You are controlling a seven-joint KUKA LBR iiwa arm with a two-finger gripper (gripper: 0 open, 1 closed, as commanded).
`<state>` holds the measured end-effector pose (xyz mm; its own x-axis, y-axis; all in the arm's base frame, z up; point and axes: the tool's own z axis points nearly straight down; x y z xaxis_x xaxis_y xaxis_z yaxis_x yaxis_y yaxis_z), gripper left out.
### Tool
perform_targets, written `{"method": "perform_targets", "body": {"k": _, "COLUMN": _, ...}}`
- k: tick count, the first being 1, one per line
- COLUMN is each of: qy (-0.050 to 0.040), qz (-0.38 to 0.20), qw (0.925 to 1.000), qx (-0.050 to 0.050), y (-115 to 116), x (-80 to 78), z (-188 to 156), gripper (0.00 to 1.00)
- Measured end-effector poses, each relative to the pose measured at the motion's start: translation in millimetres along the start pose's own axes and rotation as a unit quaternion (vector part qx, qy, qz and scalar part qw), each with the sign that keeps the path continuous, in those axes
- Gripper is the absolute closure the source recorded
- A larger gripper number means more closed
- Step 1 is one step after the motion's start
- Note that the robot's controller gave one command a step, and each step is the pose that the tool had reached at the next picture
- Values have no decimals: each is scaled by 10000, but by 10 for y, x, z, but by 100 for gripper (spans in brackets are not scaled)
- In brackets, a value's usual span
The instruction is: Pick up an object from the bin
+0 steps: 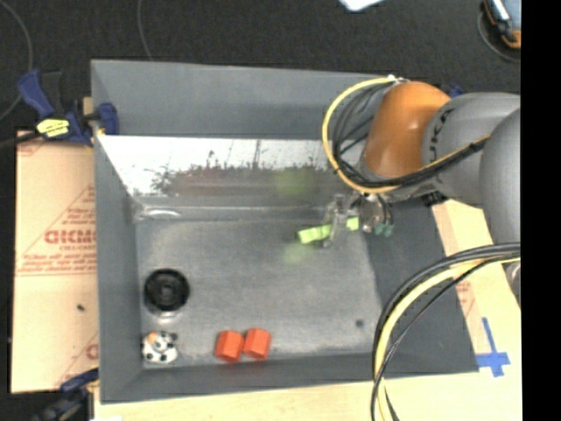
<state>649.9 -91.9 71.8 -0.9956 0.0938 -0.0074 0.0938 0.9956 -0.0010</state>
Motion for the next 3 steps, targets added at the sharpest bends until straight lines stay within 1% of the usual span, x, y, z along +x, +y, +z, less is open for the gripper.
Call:
{"method": "perform_targets", "body": {"k": 1, "qy": 0, "qz": -3, "qw": 10000, "qx": 1, "y": 0, "x": 0, "z": 0, "gripper": 100}}
{"method": "perform_targets", "body": {"k": 2, "qy": 29, "qz": -4, "qw": 10000, "qx": 0, "y": -1, "x": 21, "z": -63, "gripper": 100}}
{"method": "perform_targets", "body": {"k": 3, "qy": 26, "qz": -3, "qw": 10000, "qx": 0, "y": -4, "x": 17, "z": -262, "gripper": 100}}
